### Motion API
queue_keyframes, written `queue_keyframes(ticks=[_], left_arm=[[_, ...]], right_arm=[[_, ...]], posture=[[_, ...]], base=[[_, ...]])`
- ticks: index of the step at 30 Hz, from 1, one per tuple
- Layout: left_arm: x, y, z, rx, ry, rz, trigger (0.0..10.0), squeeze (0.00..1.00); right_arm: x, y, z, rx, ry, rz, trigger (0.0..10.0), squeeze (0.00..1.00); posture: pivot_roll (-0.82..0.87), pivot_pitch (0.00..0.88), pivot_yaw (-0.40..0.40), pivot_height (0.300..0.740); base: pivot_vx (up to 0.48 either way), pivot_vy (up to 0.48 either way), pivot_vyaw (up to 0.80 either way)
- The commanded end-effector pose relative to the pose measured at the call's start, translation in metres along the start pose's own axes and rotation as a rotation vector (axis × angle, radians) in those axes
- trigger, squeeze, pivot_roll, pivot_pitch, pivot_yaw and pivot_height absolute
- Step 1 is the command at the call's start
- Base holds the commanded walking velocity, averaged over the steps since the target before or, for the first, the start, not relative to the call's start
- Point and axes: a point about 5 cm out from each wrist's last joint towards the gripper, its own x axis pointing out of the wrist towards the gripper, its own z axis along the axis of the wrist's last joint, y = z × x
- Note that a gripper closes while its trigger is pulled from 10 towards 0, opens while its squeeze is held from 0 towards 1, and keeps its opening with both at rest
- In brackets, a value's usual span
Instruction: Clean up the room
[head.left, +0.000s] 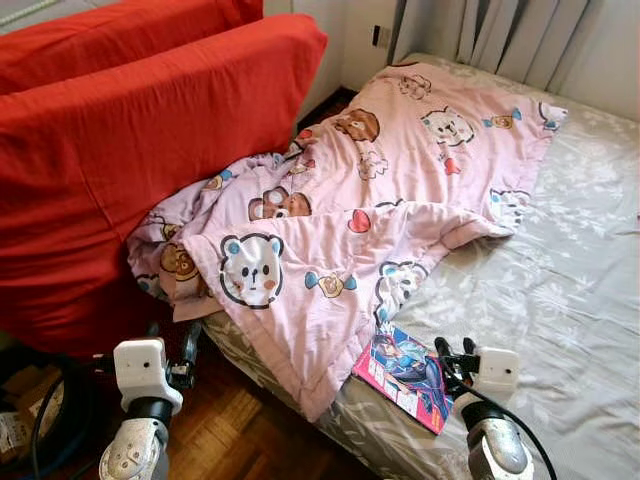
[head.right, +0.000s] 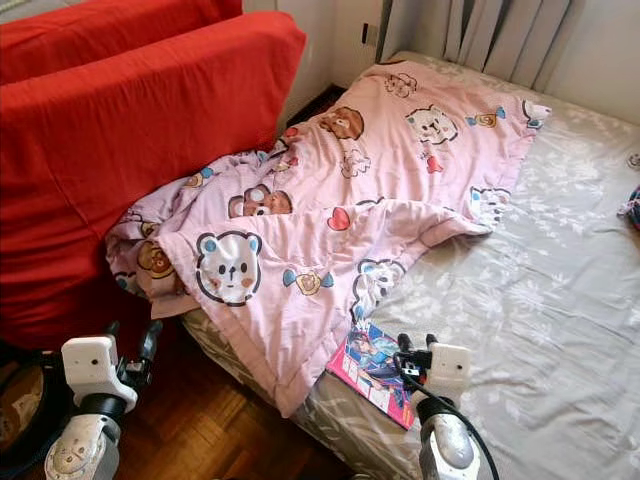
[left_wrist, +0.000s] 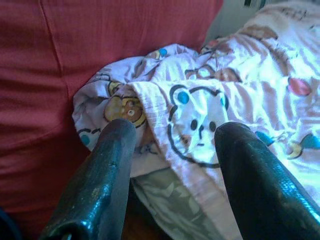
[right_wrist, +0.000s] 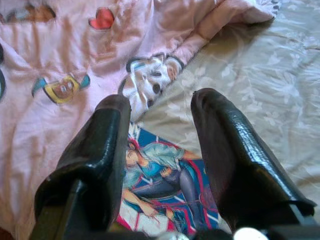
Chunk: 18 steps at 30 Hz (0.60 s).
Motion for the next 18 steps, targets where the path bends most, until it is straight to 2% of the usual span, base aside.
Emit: queue_keyframes(ticks=[1,6,10,18], left_arm=[[-0.002,-0.005,0.003,-0.014,0.014,-0.018,10.0,0.00],[0.000,-0.005,0.004,-0.027,0.029,-0.007,10.0,0.00],[0.003,-0.002,0.006,-0.040,0.037,0.003,10.0,0.00],[0.007,-0.003,0.008,-0.038,0.049,0.000,10.0,0.00]], right_arm=[[-0.003,-0.003,-0.004,-0.012,0.029,-0.014,10.0,0.00],[-0.001,-0.002,0.003,-0.010,-0.010,-0.020,10.0,0.00],[0.000,0.001,0.011,0.033,-0.073,-0.028,10.0,0.00],[-0.001,0.003,0.004,-0.004,-0.011,-0.024,10.0,0.00]], posture=[[-0.01,0.143,-0.047,0.722],[-0.01,0.161,-0.053,0.708],[-0.01,0.182,-0.050,0.708],[-0.01,0.199,-0.045,0.708]], base=[[0.000,0.000,0.00],[0.000,0.000,0.00],[0.000,0.000,0.00],[0.000,0.000,0.00]])
